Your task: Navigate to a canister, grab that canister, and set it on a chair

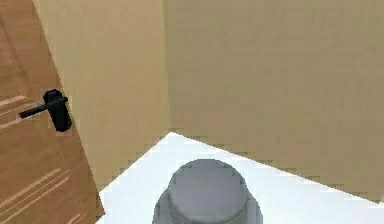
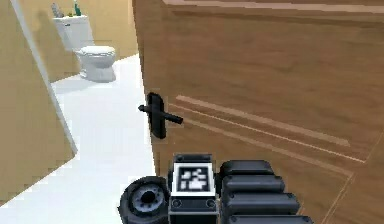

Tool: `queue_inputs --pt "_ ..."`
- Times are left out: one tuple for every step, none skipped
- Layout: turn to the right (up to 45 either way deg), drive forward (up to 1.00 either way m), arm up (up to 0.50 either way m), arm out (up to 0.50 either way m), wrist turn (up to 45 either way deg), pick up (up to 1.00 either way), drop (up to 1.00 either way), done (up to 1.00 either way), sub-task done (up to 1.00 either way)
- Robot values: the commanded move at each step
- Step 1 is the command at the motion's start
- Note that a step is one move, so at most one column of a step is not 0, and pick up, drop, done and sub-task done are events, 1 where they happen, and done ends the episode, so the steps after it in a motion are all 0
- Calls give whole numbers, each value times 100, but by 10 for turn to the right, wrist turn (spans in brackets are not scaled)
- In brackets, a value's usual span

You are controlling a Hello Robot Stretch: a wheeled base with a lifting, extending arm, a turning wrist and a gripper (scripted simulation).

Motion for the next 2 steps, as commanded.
queue_inputs --pt "60 0 0 0 0 0 0 0 0" --pt "0 20 0 0 0 0 0 0 0"
